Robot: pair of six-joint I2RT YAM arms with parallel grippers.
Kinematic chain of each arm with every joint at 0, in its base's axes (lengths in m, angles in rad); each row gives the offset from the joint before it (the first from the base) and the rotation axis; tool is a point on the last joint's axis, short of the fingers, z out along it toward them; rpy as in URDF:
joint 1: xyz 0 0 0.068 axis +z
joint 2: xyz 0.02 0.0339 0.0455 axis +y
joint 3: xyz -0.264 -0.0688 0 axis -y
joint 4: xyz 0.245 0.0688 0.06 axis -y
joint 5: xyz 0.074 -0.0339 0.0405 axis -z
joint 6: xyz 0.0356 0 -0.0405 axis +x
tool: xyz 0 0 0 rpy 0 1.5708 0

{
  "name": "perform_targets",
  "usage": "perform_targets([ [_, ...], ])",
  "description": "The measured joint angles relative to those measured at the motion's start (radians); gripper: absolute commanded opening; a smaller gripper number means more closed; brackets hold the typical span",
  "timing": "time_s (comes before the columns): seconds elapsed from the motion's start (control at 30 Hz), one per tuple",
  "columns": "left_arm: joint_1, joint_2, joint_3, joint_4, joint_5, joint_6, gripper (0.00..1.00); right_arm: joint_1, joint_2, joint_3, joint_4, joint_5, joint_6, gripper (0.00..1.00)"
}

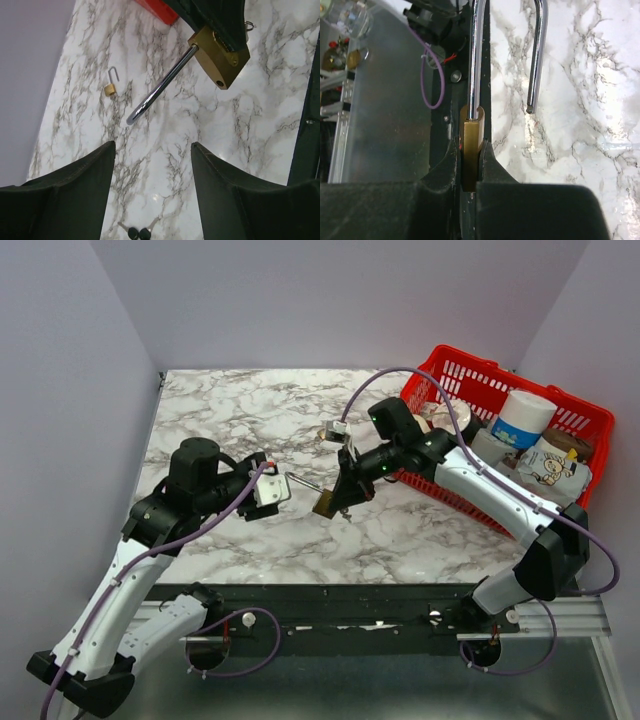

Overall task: Lock with the key
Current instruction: Pick up the lock from the center of the board, then lock the lock.

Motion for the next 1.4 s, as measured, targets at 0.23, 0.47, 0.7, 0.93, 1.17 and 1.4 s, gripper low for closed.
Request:
perform_targets([
  [0.23, 0.0, 0.086, 0.018, 0.005, 0.141, 0.048, 0.54, 0.026, -0.006, 0.055, -0.128, -0.022, -0.127, 0.01],
  [0.47, 0.0, 0.163, 0.043, -0.035, 0.229, 0.085, 0.41, 0.043, -0.006, 0.099, -0.207, -0.016, -0.202, 0.01],
  [0.7, -0.001, 0.172, 0.044, -0.085, 0.286, 0.096, 0.14, 0.051, -0.003, 0.118, -0.254, 0.019, -0.239, 0.01],
  [0.93, -0.006, 0.183, 0.045, -0.111, 0.311, 0.047, 0.0, 0.055, 0.009, 0.147, -0.307, 0.038, -0.287, 0.07],
  [1.17, -0.005, 0.2, 0.043, -0.055, 0.348, -0.233, 0.0, 0.05, -0.002, 0.146, -0.273, 0.053, -0.27, 0.84],
  [1.4, 0.08, 0.211, 0.046, 0.056, 0.413, -0.4, 0.0, 0.011, -0.081, 0.072, -0.177, 0.054, -0.249, 0.98],
])
